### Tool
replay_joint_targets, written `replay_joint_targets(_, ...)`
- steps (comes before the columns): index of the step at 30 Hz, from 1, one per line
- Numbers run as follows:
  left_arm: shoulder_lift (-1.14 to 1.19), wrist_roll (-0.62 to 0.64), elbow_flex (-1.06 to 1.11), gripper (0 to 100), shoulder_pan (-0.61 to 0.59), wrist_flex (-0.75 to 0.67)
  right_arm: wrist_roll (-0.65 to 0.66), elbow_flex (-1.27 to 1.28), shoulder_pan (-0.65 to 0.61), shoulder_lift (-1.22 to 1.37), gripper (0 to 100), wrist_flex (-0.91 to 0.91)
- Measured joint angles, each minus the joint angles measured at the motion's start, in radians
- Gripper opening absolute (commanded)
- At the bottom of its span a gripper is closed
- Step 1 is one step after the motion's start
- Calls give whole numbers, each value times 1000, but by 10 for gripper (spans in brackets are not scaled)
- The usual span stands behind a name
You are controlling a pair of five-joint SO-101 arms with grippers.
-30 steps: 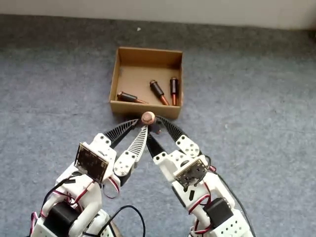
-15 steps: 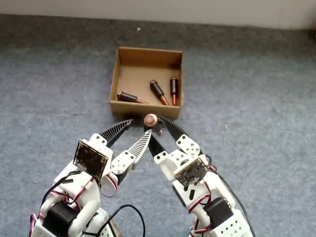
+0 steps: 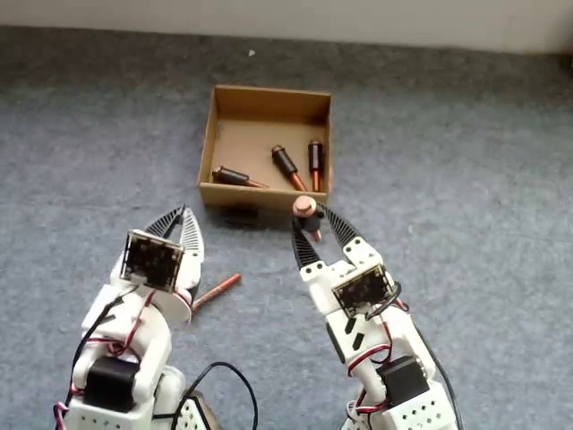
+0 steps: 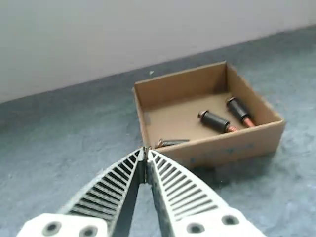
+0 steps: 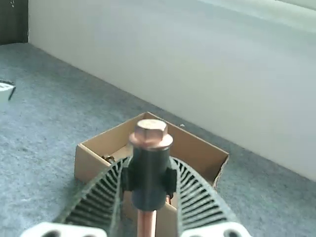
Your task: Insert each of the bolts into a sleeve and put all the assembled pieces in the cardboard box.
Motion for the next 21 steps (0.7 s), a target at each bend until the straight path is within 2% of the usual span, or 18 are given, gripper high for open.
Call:
replay_joint_targets(6, 0, -25, 164, 17, -175, 0, -6, 0, 0, 0, 8, 12)
replay_joint_targets(10, 0, -26, 258, 20, -242, 0, -6, 0, 0, 0, 9, 112)
replay_joint_targets(15, 0, -28, 272, 20, -249, 0, -6, -9, -8, 0, 9, 232)
replay_joint_targets(21, 0, -28, 275, 21, -253, 0, -6, -89, -75, 104, 9, 249)
